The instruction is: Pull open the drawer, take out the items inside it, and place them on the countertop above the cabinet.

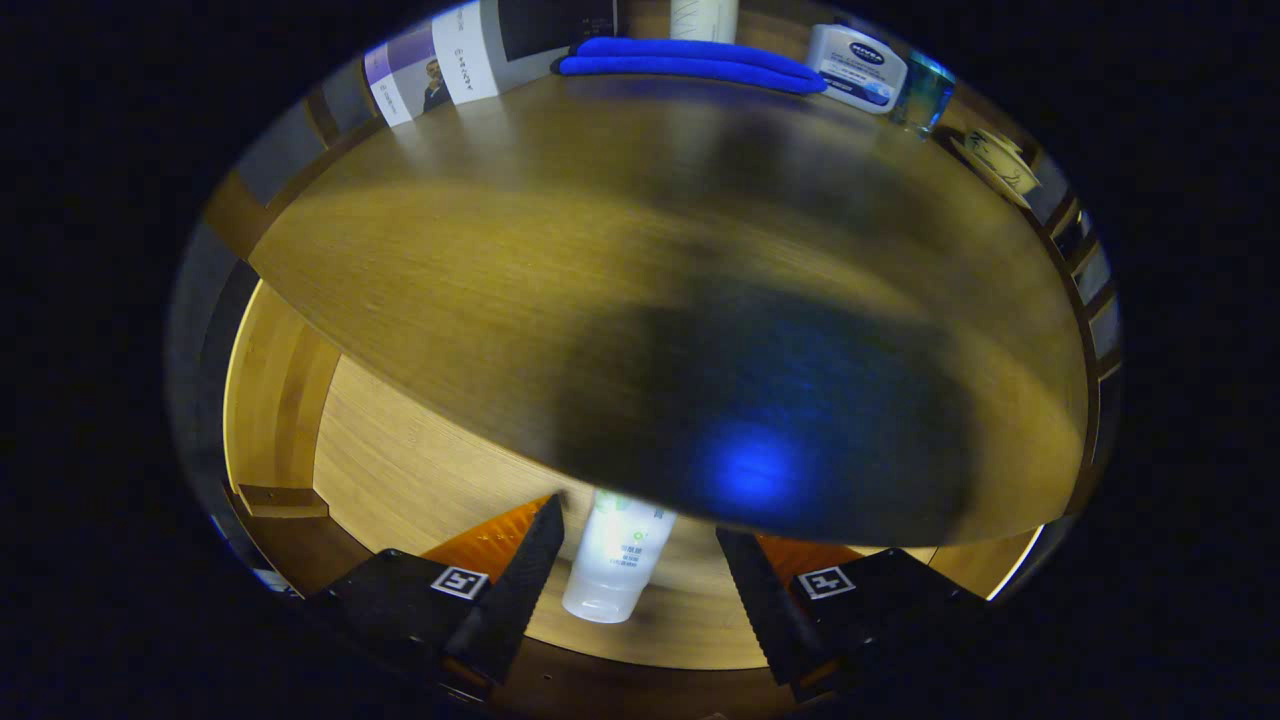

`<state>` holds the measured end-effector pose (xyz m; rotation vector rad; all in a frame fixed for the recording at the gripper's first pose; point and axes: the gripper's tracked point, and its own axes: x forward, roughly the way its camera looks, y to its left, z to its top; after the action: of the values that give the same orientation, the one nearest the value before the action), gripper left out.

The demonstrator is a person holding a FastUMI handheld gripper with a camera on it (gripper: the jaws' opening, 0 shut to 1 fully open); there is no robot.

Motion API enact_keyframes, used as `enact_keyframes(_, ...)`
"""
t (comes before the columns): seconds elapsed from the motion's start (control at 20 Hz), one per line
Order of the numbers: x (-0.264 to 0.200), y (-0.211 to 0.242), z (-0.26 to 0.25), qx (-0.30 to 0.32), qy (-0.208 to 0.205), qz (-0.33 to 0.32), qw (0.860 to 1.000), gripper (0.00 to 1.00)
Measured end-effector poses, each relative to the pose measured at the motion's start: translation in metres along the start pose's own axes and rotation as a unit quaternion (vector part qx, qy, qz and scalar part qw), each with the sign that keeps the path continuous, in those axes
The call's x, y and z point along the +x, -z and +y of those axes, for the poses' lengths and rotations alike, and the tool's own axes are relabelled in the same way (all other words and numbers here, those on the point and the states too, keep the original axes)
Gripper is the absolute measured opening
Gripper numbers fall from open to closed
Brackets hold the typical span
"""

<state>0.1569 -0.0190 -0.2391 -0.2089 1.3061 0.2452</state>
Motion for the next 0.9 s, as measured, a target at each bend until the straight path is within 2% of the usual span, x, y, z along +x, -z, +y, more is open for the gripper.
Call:
enact_keyframes(0.05, 0.001, 0.001, 0.001, 0.000, -0.003, 0.008, 1.000, 0.83)
enact_keyframes(0.1, 0.009, 0.002, 0.003, 0.003, -0.001, 0.018, 1.000, 0.79)
enact_keyframes(0.35, 0.006, -0.001, 0.010, -0.012, -0.011, 0.007, 1.000, 0.44)
enact_keyframes(0.6, -0.019, 0.008, 0.025, -0.095, -0.022, -0.010, 0.995, 0.43)
enact_keyframes(0.9, -0.037, 0.002, 0.031, -0.110, -0.037, -0.064, 0.991, 0.43)
